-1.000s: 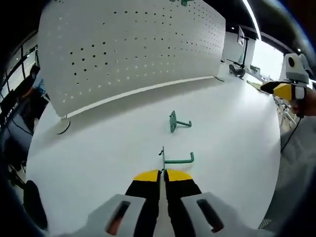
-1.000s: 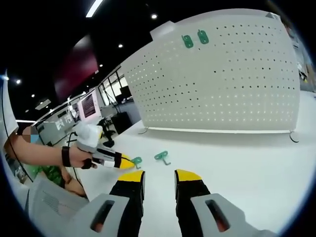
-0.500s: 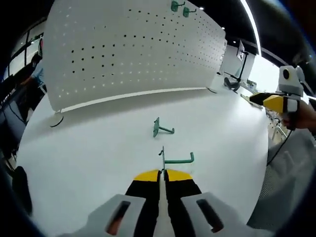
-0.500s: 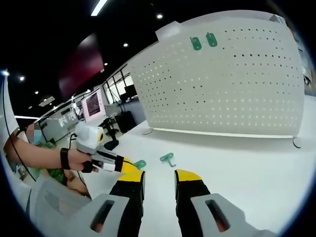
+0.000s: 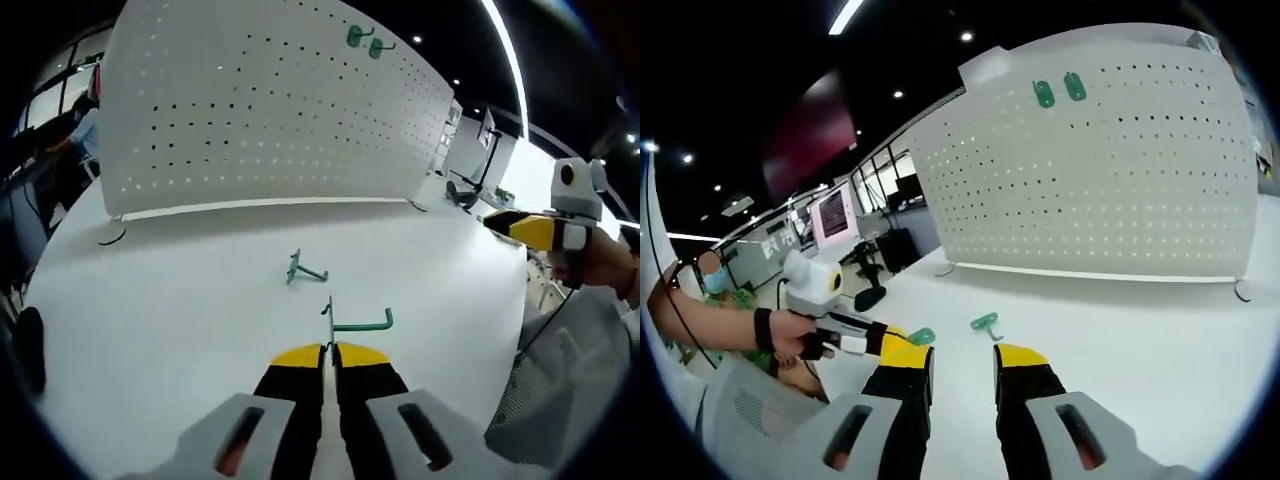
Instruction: Insert the hook assembly into the mounting plate slot until the hook locks in place.
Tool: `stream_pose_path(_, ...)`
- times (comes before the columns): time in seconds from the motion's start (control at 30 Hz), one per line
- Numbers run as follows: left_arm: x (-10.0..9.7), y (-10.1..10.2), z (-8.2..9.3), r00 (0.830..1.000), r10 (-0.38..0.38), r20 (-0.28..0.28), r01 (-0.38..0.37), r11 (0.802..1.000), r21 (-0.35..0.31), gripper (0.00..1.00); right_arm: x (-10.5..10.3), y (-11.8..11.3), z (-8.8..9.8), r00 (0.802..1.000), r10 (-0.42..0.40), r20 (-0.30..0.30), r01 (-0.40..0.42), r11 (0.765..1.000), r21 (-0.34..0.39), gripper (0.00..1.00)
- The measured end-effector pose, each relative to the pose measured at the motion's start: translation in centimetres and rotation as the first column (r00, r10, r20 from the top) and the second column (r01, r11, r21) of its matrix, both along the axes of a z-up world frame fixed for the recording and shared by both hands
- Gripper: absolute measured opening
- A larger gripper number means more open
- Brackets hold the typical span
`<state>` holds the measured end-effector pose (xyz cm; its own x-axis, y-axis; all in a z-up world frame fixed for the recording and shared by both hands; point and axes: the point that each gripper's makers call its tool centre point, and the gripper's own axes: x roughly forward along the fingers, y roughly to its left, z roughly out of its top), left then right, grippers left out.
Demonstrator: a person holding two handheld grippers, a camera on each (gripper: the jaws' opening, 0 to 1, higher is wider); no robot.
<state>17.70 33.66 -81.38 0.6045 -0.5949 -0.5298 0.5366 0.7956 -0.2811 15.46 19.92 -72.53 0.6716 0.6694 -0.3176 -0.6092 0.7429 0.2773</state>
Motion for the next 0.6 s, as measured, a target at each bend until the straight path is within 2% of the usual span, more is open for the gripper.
stream_pose_path(0.13,-0.6,-0.3,0.0,0.999,0.018,-0.039,-0.020,0.998,-0.052,0.04,-0.2,0.3,-0.1,1.000,0.011,-0.004,-0.011,1.000,0.006,0.23)
stream_pose_path(0.33,-0.8,-0.6,1.3,1.000,0.010,0.001,-0.010,0.998,-0.055,0.04,-0.2,0.7,0.1,1.000,0.022,0.006,-0.022,1.000,0.015,0.23)
stream_pose_path(0.53,-1.0,-1.4,2.8,1.000,0.008,0.014,-0.007,0.996,-0.089,0.04,-0.1,0.9,0.4,1.000,0.027,0.009,-0.027,0.999,0.033,0.23)
stream_pose_path(0.6,-1.1,-1.7,3.4,1.000,0.014,0.018,-0.011,0.993,-0.119,0.04,-0.1,1.0,0.5,0.999,0.031,0.014,-0.032,0.999,0.034,0.23)
